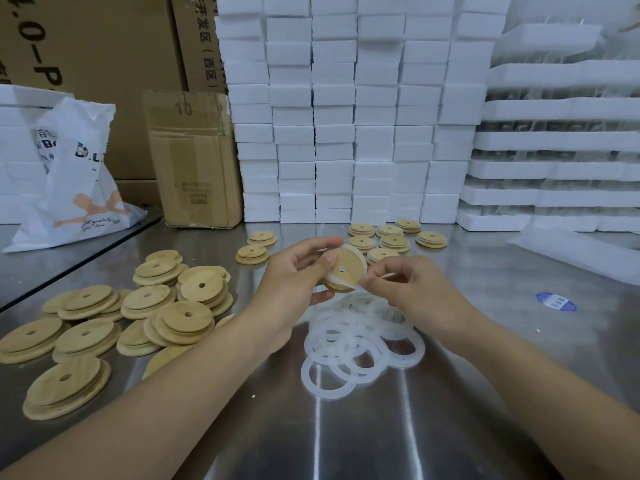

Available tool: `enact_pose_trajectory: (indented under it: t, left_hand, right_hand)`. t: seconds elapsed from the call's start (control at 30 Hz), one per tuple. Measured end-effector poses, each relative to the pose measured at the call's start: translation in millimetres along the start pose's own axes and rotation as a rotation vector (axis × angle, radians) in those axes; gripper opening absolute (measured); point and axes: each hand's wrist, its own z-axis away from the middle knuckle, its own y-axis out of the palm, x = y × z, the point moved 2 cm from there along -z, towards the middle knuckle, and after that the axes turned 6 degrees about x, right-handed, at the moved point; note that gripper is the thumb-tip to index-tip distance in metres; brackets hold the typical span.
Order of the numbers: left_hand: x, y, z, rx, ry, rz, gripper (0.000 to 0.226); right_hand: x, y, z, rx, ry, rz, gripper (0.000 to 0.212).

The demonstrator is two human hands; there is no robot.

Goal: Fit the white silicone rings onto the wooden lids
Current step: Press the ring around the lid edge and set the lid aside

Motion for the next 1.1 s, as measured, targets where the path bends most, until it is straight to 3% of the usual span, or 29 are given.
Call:
enact_pose_trajectory:
  t: [0.1, 0.23, 0.4, 0.63, 0.87, 1.1]
  left_hand:
    - [-6, -4, -1, 0.048, 0.022, -0.024, 0.021]
    - [-7, -2, -1, 0.074, 0.059, -0.064, 0.021]
    - [-5, 1, -2, -0.037, 0.061, -0.033, 0.039]
    - [-2, 8, 5, -0.049, -0.029, -0.056, 0.026]
    - [1, 13, 6, -0.001, -0.06, -0.113, 0.016]
    - [-2, 2, 1, -0.059, -0.059, -0.185, 0.01]
  right_hand:
    - [3, 0, -1, -0.058, -0.016, -0.077, 0.011]
    - [6, 4, 0, 0.018, 0.012, -0.191, 0.021]
    - [8, 4, 1, -0.07, 0.005, -0.308, 0.014]
    - [9, 9, 3, -0.104, 0.048, -0.458, 0.039]
    - [8, 11, 2, -0.105, 0.043, -0.502, 0.024]
    - [11, 8, 3, -0.094, 0.084, -0.536, 0.024]
